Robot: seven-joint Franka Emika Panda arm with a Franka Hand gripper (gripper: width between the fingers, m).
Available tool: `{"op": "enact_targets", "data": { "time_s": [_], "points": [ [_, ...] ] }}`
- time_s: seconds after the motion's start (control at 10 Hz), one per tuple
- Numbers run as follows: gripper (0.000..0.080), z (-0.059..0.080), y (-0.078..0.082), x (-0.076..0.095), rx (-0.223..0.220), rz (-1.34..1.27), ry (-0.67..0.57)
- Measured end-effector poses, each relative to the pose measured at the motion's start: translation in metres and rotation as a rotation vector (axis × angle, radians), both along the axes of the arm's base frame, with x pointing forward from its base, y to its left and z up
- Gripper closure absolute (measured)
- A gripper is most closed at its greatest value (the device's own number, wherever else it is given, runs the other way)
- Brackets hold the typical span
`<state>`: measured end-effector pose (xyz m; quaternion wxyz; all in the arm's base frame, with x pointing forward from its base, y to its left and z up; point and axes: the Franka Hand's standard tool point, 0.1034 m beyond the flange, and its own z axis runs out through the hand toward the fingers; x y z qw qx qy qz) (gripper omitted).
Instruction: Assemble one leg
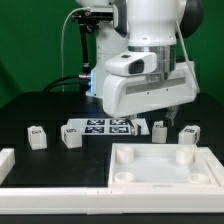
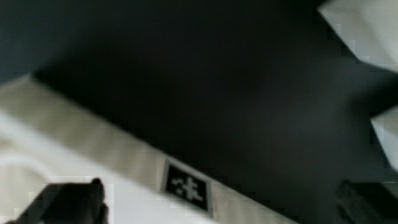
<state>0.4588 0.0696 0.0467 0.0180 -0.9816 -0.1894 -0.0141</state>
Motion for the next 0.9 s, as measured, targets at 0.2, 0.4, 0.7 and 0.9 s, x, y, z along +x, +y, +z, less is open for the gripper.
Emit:
{"op": "enact_targets", "data": {
  "time_s": [0.2,0.4,0.7,0.9],
  "points": [
    [0.015,-0.005,0.016,-0.014,0.014,-0.251,0.007],
    [0.015,-0.008,0.038,-0.025,0.026,-0.503,0.035],
    [0.015,-0.009,0.063,-0.033,0.054,-0.866,0.073],
    [0.015,-0.008,0.071,-0.035,0.067,-1.017,0.091]
  ]
}}
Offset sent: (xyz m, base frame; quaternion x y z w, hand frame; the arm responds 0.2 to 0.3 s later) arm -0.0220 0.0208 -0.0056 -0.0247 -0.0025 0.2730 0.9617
